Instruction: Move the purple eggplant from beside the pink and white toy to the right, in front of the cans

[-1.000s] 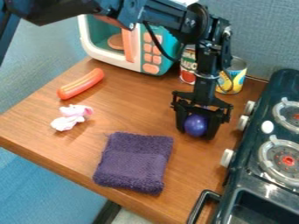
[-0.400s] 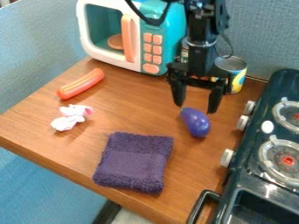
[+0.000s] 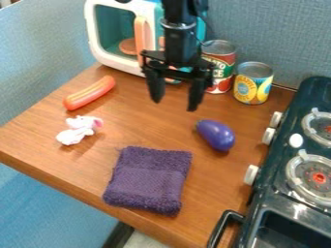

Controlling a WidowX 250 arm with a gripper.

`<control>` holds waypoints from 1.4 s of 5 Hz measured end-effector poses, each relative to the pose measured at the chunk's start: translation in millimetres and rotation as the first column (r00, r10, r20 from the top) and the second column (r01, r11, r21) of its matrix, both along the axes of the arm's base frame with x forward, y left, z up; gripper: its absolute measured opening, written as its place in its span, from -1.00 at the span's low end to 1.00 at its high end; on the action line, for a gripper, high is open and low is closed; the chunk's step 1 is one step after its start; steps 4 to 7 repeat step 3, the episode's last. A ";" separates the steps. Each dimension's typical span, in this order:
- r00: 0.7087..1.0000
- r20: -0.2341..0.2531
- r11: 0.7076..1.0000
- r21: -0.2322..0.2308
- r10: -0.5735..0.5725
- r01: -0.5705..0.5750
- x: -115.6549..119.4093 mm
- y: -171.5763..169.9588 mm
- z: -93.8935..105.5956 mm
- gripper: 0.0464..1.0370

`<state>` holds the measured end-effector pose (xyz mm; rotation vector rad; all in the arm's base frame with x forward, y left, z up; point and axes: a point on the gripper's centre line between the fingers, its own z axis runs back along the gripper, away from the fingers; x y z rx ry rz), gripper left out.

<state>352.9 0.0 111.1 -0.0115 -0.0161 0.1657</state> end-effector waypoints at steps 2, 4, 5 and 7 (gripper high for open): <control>0.983 -0.178 0.998 0.056 0.045 -0.035 -51.3 86.1 -1.0 0.93; 0.980 -0.197 0.997 0.078 0.021 -0.006 -63.5 105.8 0.1 0.93; 0.980 -0.197 0.997 0.078 0.021 -0.006 -63.5 105.8 0.1 0.93; 0.980 -0.197 0.997 0.078 0.021 -0.006 -63.5 105.8 0.1 0.93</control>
